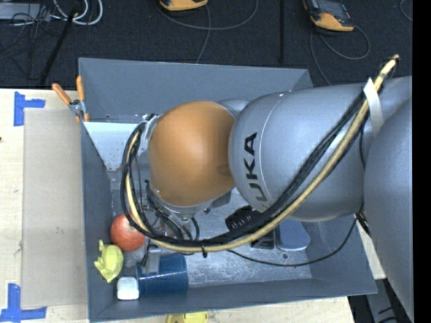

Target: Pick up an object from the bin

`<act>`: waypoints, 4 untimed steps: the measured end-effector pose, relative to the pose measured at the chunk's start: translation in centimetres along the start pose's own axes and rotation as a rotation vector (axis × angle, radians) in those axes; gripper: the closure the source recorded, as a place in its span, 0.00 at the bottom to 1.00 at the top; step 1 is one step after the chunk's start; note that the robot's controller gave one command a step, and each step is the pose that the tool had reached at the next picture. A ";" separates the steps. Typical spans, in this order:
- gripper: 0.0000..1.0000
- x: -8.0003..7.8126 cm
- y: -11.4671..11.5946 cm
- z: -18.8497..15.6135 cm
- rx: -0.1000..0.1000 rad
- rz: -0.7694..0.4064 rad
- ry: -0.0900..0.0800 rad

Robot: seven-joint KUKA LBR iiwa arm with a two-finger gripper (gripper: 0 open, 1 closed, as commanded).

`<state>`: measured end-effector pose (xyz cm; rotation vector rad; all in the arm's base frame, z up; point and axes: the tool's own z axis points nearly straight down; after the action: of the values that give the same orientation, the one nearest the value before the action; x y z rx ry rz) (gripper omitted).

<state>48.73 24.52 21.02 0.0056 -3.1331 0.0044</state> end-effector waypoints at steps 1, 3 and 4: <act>0.00 -0.2 -0.2 -0.5 -0.002 0.006 -0.007; 0.00 -7.4 -1.3 5.7 -0.004 0.047 -0.011; 0.00 0.9 -3.3 8.6 -0.002 -0.256 -0.008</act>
Offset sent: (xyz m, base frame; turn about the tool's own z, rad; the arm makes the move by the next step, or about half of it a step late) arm -0.0165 -0.0394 -0.1402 -0.2156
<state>47.73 21.16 12.44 0.4063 -3.1145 -0.0008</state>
